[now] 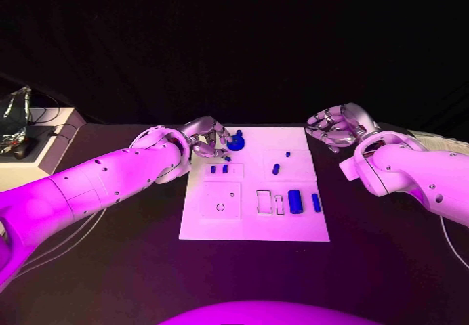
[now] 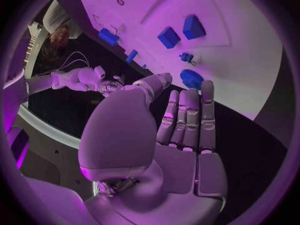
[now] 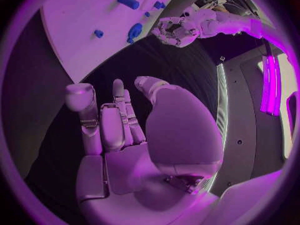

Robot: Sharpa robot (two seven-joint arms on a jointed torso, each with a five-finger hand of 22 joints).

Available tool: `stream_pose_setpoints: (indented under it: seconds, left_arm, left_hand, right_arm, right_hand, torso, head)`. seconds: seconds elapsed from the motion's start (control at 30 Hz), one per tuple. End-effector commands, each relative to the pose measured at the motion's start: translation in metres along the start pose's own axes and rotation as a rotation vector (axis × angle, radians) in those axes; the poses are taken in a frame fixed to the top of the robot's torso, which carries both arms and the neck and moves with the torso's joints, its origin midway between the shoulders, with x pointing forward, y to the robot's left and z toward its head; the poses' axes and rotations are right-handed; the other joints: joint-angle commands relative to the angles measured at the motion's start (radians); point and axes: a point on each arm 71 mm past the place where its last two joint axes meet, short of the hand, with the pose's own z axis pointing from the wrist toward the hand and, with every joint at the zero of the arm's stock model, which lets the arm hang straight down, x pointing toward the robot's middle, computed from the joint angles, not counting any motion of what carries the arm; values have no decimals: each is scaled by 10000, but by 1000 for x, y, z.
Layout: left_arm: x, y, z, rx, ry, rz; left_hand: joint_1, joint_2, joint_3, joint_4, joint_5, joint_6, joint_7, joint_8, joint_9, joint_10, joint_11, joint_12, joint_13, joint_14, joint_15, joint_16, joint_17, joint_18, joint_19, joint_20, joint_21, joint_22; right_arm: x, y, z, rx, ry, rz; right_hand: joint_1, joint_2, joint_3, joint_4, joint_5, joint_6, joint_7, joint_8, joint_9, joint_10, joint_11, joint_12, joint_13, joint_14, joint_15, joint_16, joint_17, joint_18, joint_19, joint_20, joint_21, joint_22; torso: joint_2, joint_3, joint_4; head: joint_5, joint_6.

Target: Assemble the parts on the task board

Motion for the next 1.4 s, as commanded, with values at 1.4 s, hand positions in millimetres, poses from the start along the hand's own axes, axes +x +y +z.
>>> stream_pose_setpoints:
  seconds: [1.4]
  left_arm:
    - [22,-15,18,-210,2137,3592]
  left_hand:
    - [504,221,173,-426,-72,967,45,258,34,1776,-251,-2940,-1412,14,-230,536,92,125,6,-134,668,713]
  right_arm:
    - [3,3,0,-172,108,4]
  right_hand:
    - [-126,41,21,-85,37,88,9,35,15,67,-9,-81,-46,-15,34,-46,10,33,46,25,-33,31]
  torso:
    - [9,-9,-2]
  head:
    - [-61,16]
